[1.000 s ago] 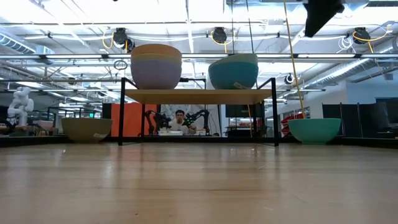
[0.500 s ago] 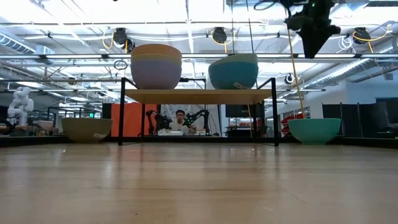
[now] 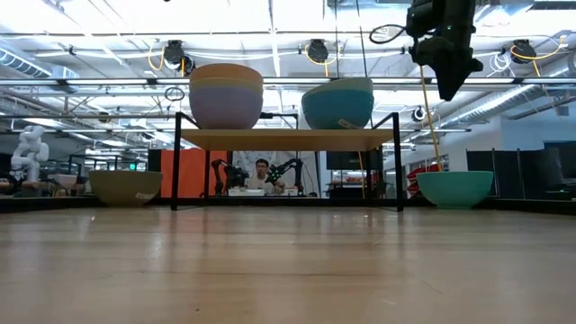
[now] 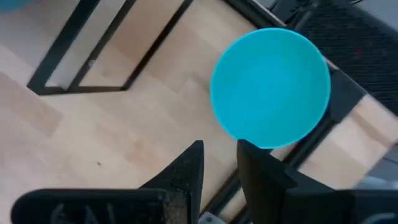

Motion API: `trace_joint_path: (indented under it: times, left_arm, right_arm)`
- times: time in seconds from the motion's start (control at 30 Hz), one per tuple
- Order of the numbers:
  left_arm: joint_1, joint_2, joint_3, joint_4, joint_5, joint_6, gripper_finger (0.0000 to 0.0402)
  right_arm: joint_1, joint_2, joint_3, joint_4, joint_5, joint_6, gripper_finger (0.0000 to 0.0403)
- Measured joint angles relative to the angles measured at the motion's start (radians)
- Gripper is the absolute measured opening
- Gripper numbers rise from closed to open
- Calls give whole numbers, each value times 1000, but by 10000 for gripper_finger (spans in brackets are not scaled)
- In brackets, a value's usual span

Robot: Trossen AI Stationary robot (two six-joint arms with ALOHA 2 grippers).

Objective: Place and stack bowls onto a shelf
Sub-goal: Stack the sky blue bowl on top of the light green bowl on the shelf

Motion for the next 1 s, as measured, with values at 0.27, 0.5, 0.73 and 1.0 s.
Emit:
trace_joint_path:
  times: [0.27,0.5,0.73,1.0]
  left_arm:
    - [0,0,0,0,0,-2,111]
    - [0,0,0,0,0,-2,111]
    - [0,0,0,0,0,-23,111]
    - [0,0,0,0,0,-23,111]
  right_arm:
    - [-80,-16,-82,61,-12,-65,89]
    - [-92,-48,-249,218,-81,-124,89]
    - [-98,-56,-419,348,-90,-180,89]
    - [-99,-57,-541,466,-87,-253,89]
